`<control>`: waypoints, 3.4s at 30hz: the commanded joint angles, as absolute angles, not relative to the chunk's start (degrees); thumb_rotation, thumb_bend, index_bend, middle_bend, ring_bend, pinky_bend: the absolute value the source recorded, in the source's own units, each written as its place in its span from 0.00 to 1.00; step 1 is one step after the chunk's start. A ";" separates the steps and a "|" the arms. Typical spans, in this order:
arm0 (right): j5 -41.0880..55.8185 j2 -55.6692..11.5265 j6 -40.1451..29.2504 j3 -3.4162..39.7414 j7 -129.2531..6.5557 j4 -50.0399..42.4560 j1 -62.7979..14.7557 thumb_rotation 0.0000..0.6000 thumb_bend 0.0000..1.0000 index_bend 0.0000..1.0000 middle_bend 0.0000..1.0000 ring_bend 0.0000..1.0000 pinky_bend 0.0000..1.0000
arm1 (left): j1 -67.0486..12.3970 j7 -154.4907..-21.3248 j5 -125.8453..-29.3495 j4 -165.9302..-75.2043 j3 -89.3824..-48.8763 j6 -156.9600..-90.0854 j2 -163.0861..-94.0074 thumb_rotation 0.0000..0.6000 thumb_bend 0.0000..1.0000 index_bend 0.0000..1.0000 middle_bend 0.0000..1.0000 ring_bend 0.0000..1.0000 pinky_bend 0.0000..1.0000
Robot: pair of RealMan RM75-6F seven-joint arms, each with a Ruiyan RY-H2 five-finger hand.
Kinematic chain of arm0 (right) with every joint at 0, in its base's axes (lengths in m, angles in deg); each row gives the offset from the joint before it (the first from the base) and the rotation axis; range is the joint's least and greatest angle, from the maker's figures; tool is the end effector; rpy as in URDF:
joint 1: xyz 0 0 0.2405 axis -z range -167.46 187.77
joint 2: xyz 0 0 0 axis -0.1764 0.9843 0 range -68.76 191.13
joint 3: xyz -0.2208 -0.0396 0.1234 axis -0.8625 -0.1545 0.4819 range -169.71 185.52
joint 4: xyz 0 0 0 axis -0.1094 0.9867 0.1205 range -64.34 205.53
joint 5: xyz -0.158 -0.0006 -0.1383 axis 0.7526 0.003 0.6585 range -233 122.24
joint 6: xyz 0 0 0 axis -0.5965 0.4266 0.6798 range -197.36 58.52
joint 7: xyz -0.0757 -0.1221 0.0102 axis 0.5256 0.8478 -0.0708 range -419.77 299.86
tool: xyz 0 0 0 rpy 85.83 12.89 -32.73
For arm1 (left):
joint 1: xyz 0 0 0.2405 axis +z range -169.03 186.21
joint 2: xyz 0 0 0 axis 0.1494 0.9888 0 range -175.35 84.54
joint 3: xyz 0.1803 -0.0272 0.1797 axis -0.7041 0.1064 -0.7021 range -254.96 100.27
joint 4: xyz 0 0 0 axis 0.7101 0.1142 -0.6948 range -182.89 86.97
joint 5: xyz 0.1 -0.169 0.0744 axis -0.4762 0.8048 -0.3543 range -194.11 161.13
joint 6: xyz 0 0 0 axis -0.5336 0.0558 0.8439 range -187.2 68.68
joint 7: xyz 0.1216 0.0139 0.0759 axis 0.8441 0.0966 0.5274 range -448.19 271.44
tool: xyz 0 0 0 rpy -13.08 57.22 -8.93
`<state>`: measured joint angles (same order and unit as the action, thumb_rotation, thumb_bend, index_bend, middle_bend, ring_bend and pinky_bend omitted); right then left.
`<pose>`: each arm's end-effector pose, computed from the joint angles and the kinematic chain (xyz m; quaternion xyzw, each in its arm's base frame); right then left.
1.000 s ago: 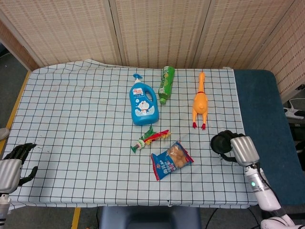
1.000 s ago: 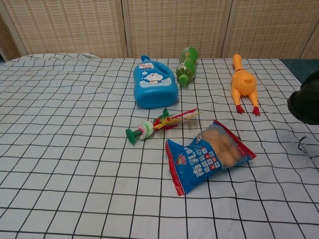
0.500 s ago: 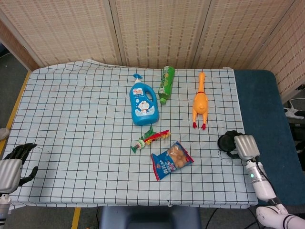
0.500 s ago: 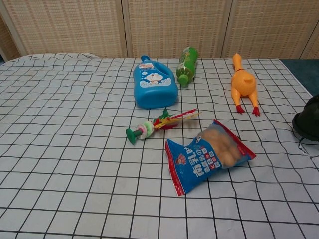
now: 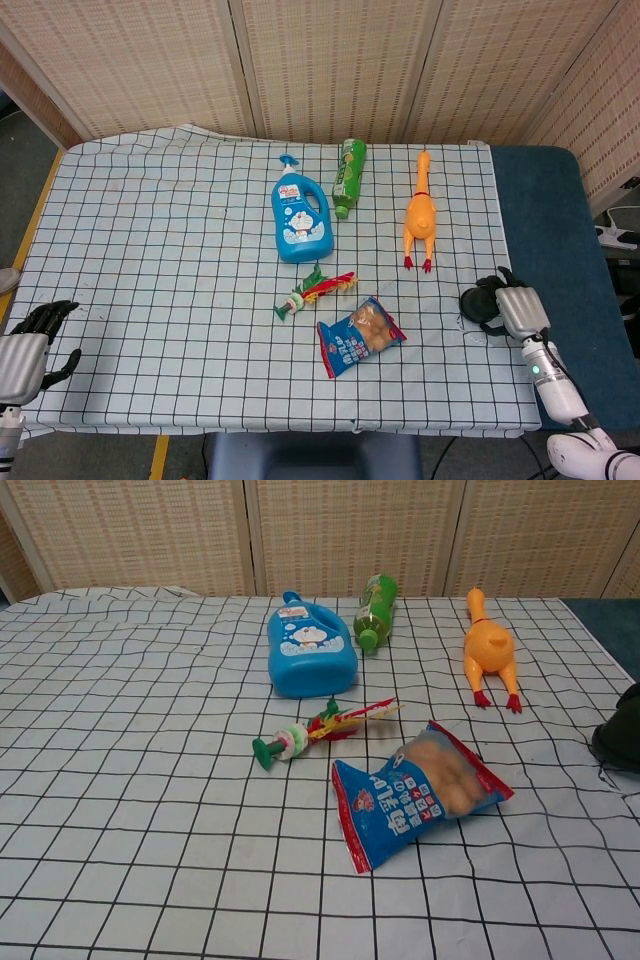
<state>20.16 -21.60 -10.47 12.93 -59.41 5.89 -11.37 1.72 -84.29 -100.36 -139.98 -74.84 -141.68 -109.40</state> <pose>-0.3497 -0.2888 0.0608 0.6672 -0.4220 0.2718 0.5503 -0.3136 0.1908 0.1555 -0.6143 -0.3766 -0.3552 0.5955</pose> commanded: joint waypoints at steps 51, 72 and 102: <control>19.68 -19.08 -2.07 14.48 -56.42 0.12 -7.95 1.00 0.10 0.56 0.49 0.41 0.53 | 1.38 -83.88 -99.92 -140.09 -75.07 -140.68 -109.48 1.00 0.37 0.17 0.15 0.14 0.35; 21.89 -20.55 -5.11 13.32 -60.42 3.49 -9.35 1.00 0.10 0.20 0.20 0.11 0.53 | 1.32 -83.62 -100.04 -140.21 -75.18 -140.62 -109.51 1.00 0.37 0.17 0.15 0.14 0.35; 20.21 -16.91 2.48 15.05 -56.62 -2.29 -5.61 1.00 0.10 0.60 0.47 0.35 0.58 | 1.31 -83.40 -100.36 -140.34 -75.33 -140.71 -109.44 1.00 0.37 0.17 0.15 0.14 0.35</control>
<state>22.55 -18.46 2.87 14.51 -59.46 -0.30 -6.77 1.32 -83.42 -100.34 -140.34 -75.33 -140.70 -109.45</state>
